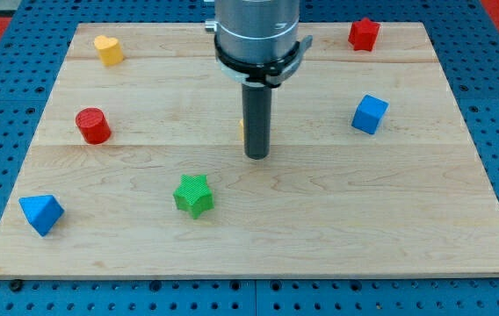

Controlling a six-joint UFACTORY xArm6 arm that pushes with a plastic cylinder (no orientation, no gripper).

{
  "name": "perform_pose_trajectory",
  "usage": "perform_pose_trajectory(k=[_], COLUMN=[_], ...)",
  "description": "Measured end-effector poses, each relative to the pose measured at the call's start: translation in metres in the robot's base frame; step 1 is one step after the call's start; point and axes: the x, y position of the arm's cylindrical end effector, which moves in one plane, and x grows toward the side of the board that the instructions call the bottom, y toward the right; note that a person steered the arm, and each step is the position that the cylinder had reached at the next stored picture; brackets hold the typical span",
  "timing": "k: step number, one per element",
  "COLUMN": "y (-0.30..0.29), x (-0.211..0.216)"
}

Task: Slide the blue cube closer to the yellow hexagon

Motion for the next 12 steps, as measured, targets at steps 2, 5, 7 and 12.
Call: perform_pose_trajectory(k=[2,5,7,12], y=[0.099,0.249,0.249,0.167], x=[0.023,0.028,-0.039,-0.077])
